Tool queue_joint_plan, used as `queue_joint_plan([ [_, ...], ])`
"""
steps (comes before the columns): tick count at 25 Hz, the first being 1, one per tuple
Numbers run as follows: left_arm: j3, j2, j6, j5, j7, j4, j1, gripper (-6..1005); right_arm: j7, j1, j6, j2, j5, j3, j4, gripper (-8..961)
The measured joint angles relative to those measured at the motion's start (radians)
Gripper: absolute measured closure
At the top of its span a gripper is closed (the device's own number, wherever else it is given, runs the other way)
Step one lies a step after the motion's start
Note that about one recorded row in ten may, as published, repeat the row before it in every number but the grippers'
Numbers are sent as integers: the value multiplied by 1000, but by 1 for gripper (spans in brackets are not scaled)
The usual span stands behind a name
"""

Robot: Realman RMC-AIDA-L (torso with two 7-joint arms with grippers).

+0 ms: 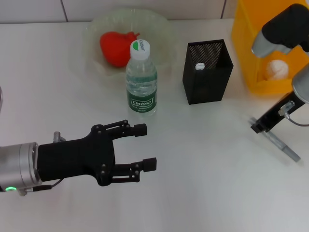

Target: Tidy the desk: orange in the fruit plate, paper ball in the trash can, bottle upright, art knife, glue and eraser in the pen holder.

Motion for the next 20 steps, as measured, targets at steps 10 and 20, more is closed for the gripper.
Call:
queue_joint_plan([
  [10,0,0,1,-3,0,0,0,187,-326,-150,-33,-6,518,429,-170,813],
  [20,0,0,-4,-3,0,0,-11,187,-1004,-167,184,3,1142,489,313,815],
])
